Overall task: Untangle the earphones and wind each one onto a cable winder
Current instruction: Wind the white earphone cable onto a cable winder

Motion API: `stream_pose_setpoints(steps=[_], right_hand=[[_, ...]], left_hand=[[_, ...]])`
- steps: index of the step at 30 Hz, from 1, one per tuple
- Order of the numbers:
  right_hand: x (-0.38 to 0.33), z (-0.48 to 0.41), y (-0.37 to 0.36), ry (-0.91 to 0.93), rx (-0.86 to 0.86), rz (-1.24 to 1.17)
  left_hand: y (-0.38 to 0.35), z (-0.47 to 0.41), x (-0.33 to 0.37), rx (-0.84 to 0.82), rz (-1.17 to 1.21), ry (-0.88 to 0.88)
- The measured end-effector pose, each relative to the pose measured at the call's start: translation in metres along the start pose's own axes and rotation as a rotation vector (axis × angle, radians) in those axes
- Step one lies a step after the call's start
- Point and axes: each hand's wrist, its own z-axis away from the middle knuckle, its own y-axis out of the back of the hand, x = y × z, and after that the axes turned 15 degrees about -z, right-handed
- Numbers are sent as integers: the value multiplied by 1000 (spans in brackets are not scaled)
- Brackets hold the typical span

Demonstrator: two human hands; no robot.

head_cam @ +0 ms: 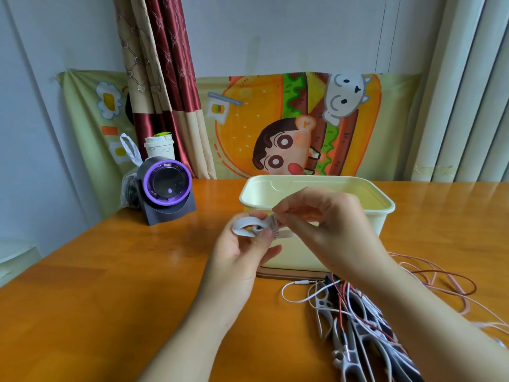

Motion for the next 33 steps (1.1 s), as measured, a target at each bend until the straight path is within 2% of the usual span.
stream_pose_setpoints(steps=[6, 14, 19, 23, 33], right_hand=[[0, 1, 1, -74, 32, -128], [3, -2, 5, -163, 199, -187], [-2, -1, 3, -92, 178, -137], [0, 3, -4, -11, 166, -57], [-9, -1, 5, -22, 210, -233]], left_hand=[[2, -2, 1, 50, 65, 37], [2, 0, 6, -2, 57, 5], [2, -1, 4, -5, 7, -5], [1, -1, 3, 55, -40, -23], [3, -2, 2, 77, -85, -20]])
